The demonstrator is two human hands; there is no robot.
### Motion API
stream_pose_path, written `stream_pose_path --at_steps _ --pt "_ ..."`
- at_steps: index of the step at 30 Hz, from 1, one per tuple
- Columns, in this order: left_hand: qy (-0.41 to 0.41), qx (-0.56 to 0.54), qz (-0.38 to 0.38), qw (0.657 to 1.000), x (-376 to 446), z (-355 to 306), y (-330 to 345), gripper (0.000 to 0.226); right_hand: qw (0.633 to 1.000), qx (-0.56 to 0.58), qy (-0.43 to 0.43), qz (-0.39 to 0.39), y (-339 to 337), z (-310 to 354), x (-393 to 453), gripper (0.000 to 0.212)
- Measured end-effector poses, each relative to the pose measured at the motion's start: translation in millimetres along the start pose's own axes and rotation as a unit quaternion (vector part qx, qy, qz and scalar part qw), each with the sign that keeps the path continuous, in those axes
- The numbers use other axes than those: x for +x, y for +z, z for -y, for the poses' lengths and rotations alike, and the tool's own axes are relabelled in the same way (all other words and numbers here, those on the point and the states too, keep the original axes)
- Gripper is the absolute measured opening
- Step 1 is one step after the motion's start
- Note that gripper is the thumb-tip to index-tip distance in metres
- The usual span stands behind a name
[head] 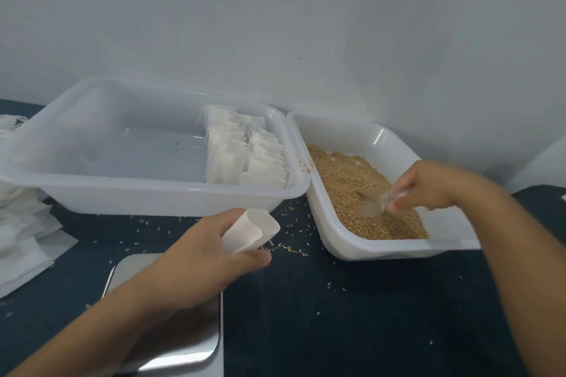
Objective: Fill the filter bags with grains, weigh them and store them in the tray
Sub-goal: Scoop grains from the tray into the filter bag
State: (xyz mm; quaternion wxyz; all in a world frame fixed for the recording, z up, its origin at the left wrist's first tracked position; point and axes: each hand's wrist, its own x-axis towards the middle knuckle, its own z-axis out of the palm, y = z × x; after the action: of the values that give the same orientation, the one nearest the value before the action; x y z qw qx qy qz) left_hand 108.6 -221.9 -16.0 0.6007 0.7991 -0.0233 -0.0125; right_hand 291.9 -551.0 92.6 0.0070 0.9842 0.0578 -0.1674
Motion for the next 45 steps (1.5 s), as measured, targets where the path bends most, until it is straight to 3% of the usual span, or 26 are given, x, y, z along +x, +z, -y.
stream_pose_path --at_steps 7,15,24,28,31,39,45 --pt "0.006 -0.035 -0.007 0.999 0 3 -1 0.022 0.981 0.184 -0.033 -0.045 44 -16 -1 0.020" --pt "0.007 -0.003 -0.054 0.999 -4 5 0 0.040 0.932 0.318 0.007 -0.172 66 -14 -33 0.013" --pt "0.016 -0.027 -0.066 0.997 -11 3 -14 0.026 0.920 0.283 0.011 -0.273 66 14 -50 0.069" --pt "0.031 -0.003 -0.076 0.997 -11 6 -17 0.025 0.897 0.321 0.001 -0.303 64 22 -68 0.065" --pt "0.041 0.007 -0.087 0.995 -11 7 -20 0.026 0.888 0.361 -0.032 -0.284 56 27 -89 0.058" --pt "0.030 0.054 -0.108 0.992 -10 10 -26 0.017 0.948 0.250 -0.168 -0.106 33 69 -139 0.050" --pt "0.014 0.070 -0.113 0.991 -13 13 -29 0.017 0.960 0.170 -0.200 -0.094 28 87 -143 0.044"
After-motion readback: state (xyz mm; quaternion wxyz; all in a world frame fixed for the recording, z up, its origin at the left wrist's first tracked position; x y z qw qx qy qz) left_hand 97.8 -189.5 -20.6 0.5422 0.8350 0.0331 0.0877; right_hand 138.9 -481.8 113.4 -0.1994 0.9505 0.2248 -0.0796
